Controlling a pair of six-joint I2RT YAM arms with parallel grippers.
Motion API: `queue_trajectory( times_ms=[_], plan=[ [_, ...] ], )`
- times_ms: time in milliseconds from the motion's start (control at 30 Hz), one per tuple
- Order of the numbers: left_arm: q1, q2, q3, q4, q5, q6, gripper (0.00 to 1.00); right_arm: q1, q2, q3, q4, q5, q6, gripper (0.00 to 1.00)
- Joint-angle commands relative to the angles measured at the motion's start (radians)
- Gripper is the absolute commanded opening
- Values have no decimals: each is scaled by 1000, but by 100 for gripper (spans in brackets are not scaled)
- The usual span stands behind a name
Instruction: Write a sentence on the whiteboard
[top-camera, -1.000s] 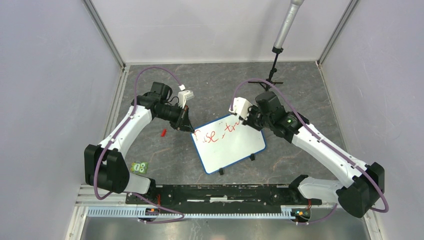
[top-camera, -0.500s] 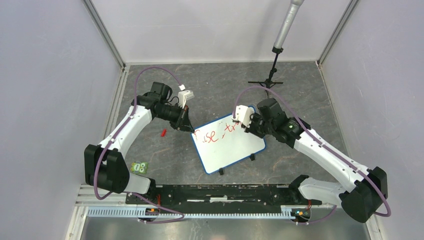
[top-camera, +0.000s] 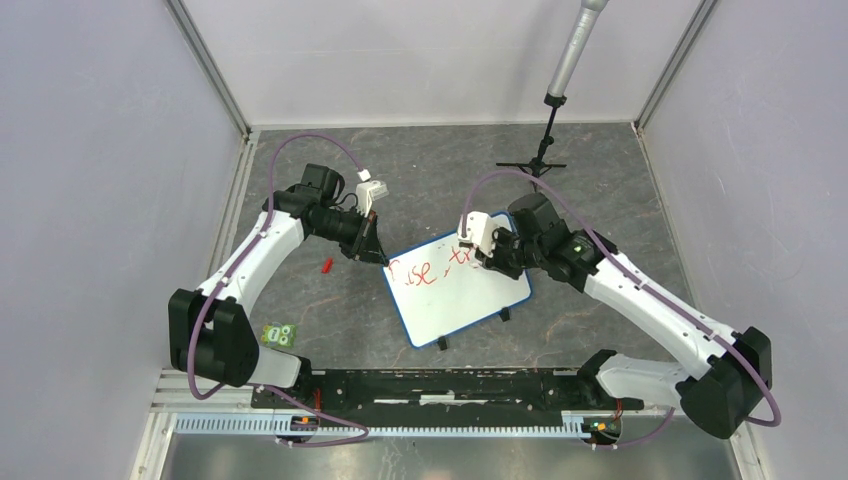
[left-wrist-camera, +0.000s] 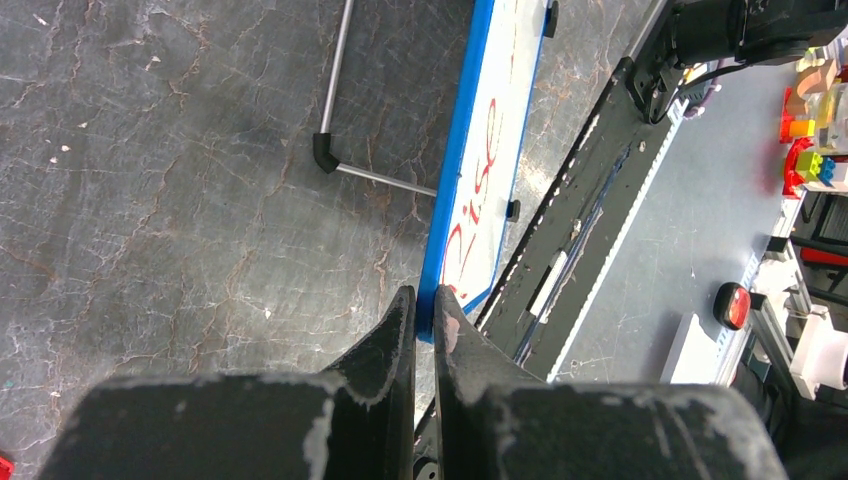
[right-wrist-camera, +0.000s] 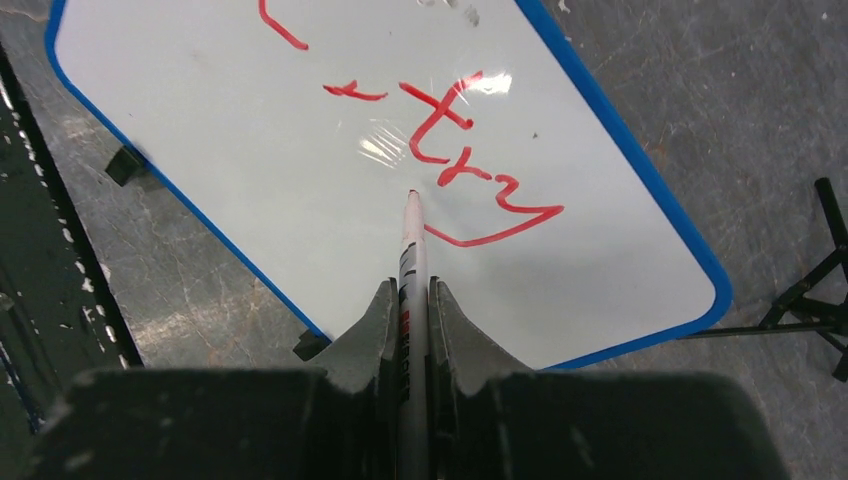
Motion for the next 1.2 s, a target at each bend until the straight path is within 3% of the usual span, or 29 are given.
queue_trajectory(
  times_ms=[0, 167, 367, 667, 1167],
  plan=[
    [-5, -11, 11, 30, 3, 23, 14, 3, -40, 72, -25, -105, 3, 0],
    [-5, -27, 3, 49, 40, 5, 34, 14, -86, 51, -37, -153, -3, 0],
    [-5, -33, -3, 56, 53, -3, 45, 59, -97, -19, 11, -170, 6, 0],
    [-5, -13, -10, 64, 66, -8, 48, 215, -128, -138, 118, -109, 10, 0],
    [-5, -12, -25, 73, 79, -15, 46, 308, -111, -215, 266, -44, 33, 0]
  ],
)
